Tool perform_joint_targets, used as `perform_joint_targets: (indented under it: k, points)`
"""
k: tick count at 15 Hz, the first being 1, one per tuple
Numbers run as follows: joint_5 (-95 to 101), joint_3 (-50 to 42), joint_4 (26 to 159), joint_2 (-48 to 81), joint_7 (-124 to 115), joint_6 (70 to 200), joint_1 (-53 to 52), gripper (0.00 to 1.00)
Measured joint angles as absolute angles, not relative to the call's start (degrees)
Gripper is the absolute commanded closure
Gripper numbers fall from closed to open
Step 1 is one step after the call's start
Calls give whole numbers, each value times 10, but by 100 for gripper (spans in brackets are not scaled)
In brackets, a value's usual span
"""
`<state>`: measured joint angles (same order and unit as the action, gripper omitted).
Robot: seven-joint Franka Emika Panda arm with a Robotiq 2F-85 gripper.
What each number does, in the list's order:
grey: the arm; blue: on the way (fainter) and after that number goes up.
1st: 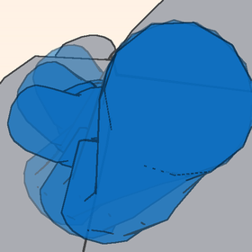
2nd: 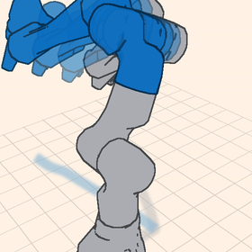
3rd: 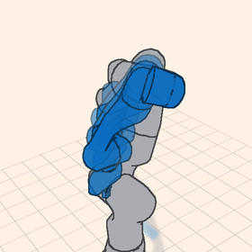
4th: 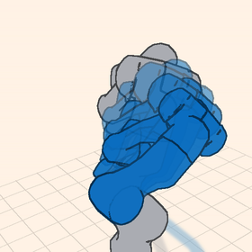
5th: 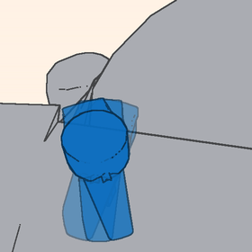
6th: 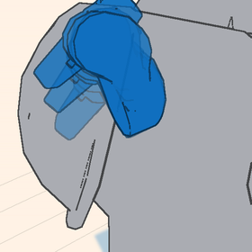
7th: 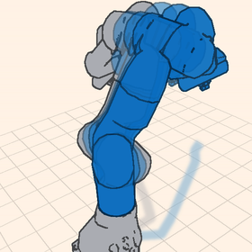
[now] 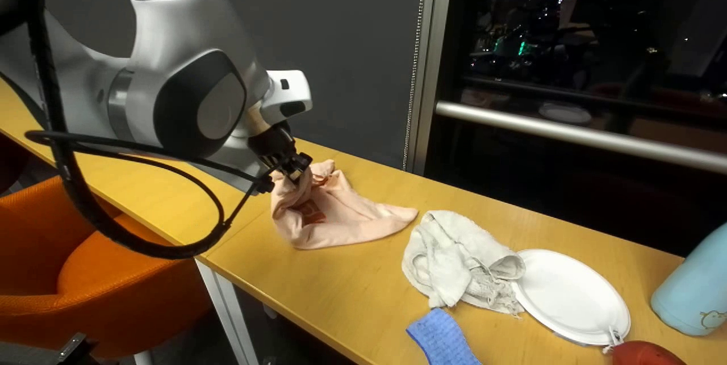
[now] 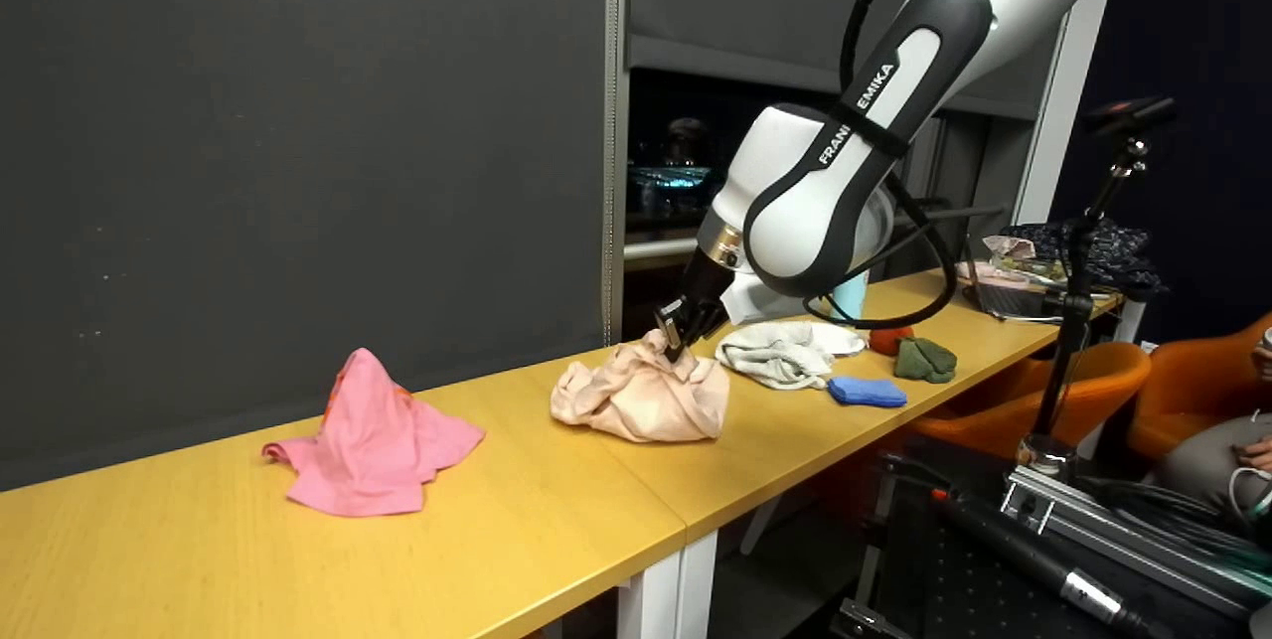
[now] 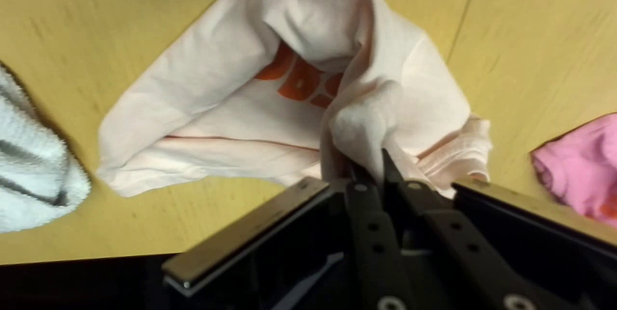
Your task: Fold the peach t-shirt, move it to the left and then use the white towel to wipe the table
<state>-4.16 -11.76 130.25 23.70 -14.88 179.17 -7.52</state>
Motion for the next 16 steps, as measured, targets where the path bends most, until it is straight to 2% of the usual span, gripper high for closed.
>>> perform_joint_targets:
  k: [3, 4, 5, 7, 14, 16]
  points:
    - [-41, -154, 1302, 251, -149, 1800, -75, 98]
    - [-41, -162, 1302, 257, -149, 1802, -75, 68]
    - [-41, -168, 1302, 265, -149, 1803, -75, 66]
    - [-42, -175, 1303, 284, -149, 1812, -75, 53]
    - [-44, -206, 1303, 303, -150, 1828, -89, 3]
    - [-46, -211, 1305, 303, -152, 1837, -98, 0]
